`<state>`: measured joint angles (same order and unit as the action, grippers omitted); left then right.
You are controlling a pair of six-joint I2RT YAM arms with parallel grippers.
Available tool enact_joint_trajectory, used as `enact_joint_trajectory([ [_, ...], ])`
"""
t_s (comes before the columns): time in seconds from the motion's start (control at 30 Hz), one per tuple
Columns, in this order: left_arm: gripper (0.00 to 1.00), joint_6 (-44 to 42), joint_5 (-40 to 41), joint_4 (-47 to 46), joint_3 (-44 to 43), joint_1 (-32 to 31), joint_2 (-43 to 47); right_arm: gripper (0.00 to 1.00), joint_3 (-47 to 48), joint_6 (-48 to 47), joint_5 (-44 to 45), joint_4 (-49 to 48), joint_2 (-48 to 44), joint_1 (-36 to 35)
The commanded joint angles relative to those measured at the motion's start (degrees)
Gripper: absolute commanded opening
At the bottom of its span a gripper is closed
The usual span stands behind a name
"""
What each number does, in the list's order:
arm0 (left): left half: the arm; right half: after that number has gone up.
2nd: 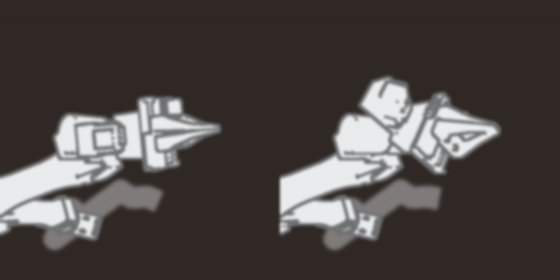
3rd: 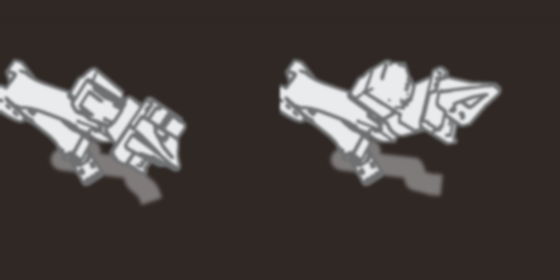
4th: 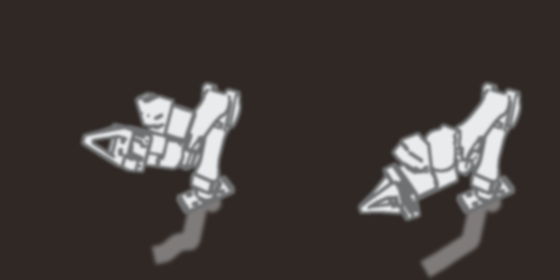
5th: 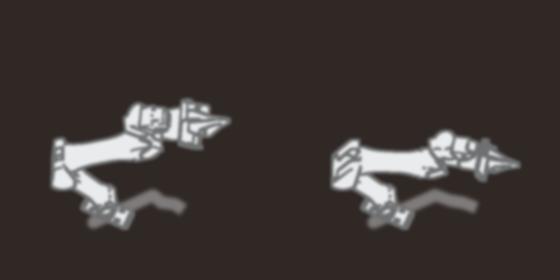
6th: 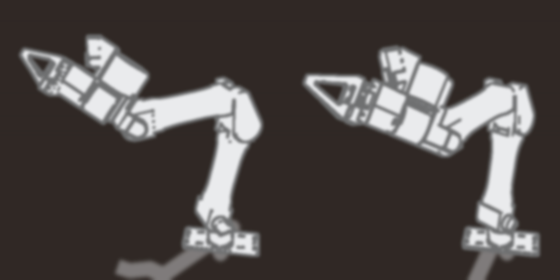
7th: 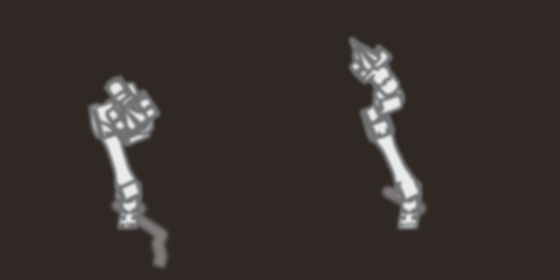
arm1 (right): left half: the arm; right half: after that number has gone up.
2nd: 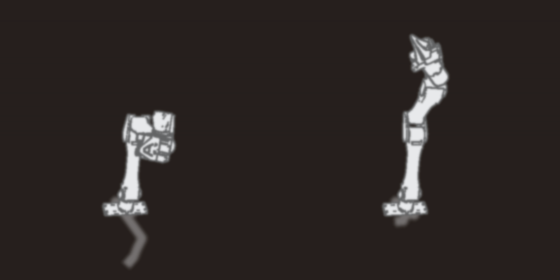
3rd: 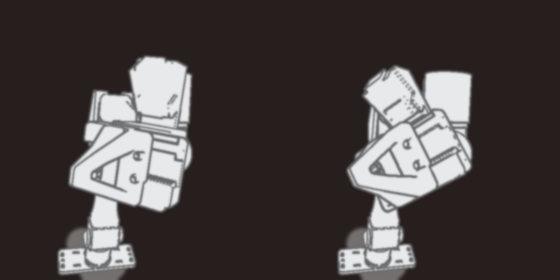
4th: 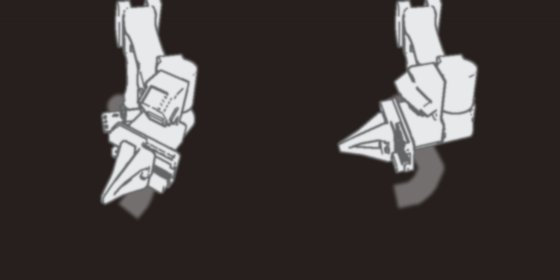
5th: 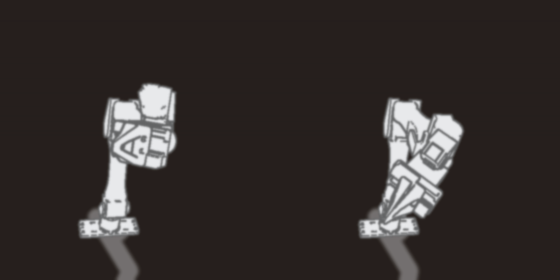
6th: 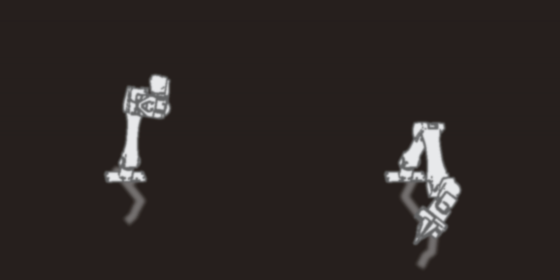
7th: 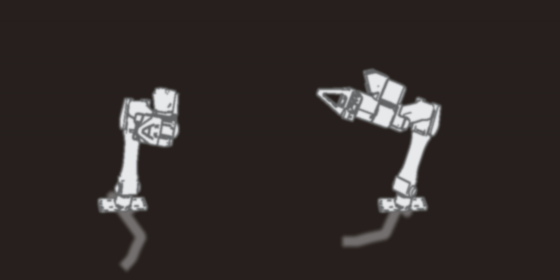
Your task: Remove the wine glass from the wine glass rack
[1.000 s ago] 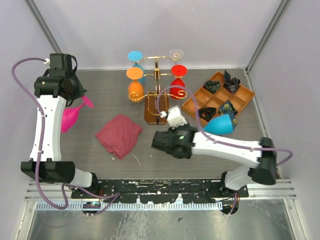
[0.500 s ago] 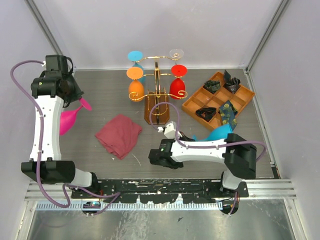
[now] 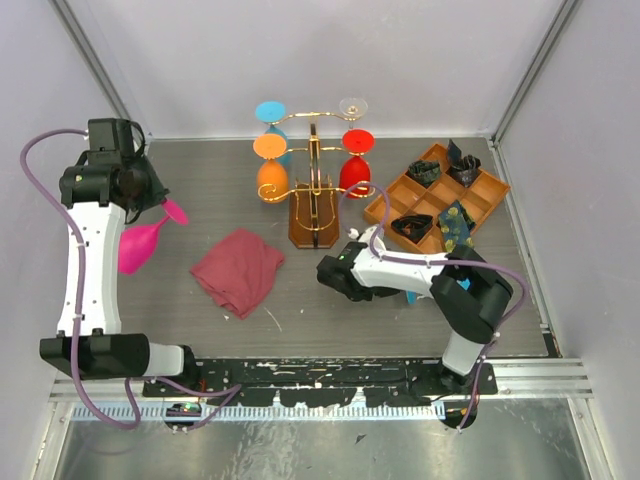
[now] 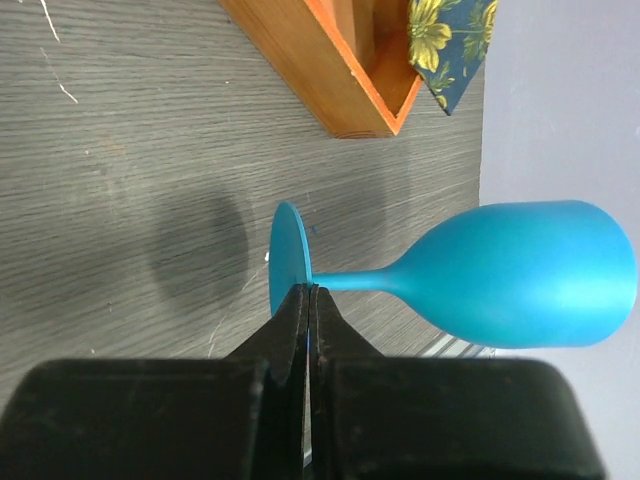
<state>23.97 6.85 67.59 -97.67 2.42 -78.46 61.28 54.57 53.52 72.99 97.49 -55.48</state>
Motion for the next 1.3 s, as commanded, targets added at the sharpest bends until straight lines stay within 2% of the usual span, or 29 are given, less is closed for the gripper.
enact_joint_trajectory([
  [0.0,0.00,0.2,-1.8,-1.9,1.6,0.2,2.5,0.00,-0.6,-0.1,-1.8,-2.7,1.7,2.0],
  [0.13,0.00,0.5,-3.1,-2.6,2.6,0.2,2.9,0.00,-1.9,-3.7,-4.3,-8.0,-1.7,6.3],
  [0.3,0.00,1.0,-4.3,-3.0,3.5,0.2,3.0,0.00,-4.4,-10.5,-13.6,-18.5,-8.2,9.9],
  [0.5,0.00,1.2,-5.7,-3.0,3.3,0.2,4.6,0.00,-1.9,-13.5,-15.1,-22.2,-6.5,13.8],
  [0.63,0.00,0.8,-4.6,-2.0,2.2,0.1,5.2,0.00,-3.3,-15.1,-15.7,-25.0,-10.9,16.9],
  [0.93,0.00,1.6,-6.0,-3.3,4.3,0.1,5.2,0.00,-5.9,-16.4,-18.9,-24.0,-15.6,16.6],
  [1.13,0.00,1.5,-6.1,-3.2,4.4,0.1,5.2,0.00,-6.4,-9.2,-18.8,-19.3,-15.6,11.2],
  [1.27,0.00,1.5,-6.5,-3.3,4.9,0.2,5.2,0.00,-9.8,-4.5,-20.9,-19.5,-18.9,10.7],
])
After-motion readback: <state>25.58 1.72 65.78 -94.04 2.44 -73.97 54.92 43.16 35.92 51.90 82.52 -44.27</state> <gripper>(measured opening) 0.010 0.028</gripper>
